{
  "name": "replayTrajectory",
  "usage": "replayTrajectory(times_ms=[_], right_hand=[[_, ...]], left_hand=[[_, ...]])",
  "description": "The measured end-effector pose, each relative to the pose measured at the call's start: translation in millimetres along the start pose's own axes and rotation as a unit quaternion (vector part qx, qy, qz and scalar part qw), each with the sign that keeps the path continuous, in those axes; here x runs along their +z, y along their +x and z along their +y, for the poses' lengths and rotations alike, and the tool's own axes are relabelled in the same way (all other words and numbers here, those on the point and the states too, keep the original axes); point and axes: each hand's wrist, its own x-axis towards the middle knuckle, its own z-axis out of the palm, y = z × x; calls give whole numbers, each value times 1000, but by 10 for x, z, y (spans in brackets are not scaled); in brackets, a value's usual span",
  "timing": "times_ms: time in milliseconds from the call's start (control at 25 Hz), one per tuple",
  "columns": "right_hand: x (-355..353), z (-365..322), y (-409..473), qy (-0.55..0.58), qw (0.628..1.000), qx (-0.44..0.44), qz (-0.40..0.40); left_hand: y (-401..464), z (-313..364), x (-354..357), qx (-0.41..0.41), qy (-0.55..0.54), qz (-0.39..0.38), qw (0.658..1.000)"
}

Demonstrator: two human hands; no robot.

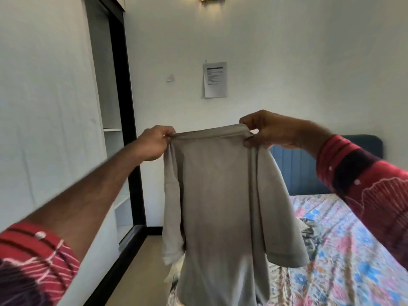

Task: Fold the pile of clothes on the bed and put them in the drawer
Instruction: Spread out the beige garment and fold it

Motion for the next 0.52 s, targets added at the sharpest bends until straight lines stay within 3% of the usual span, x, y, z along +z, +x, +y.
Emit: replayTrajectory(times_ms=[40, 80, 160, 200, 320, 400, 480, 520], right_hand=[[36, -62, 35, 8, 1000, -12, 22], [58, -122, 70, 15, 999, -18, 47], [64, -184, 118, 25, 995, -9, 96], [48, -178, 130, 27, 992, -3, 123], [-14, -102, 140, 11, 977, -3, 211], [1, -35, 152, -111, 958, 19, 265], [92, 110, 182, -248, 912, 49, 323], [169, 177, 186, -249, 897, 56, 361]], left_hand=[[12, 12, 38, -19, -35, 31, 999], [0, 40, 69, -50, -138, 45, 988], [6, 77, 96, -126, -275, 29, 953], [-11, 87, 93, -126, -293, 11, 948], [-27, 2, 131, -40, -295, -14, 955], [55, -111, 121, -13, -273, 14, 962], [127, -210, 98, 4, -190, 50, 981], [162, -261, 87, 18, -115, 72, 991]])
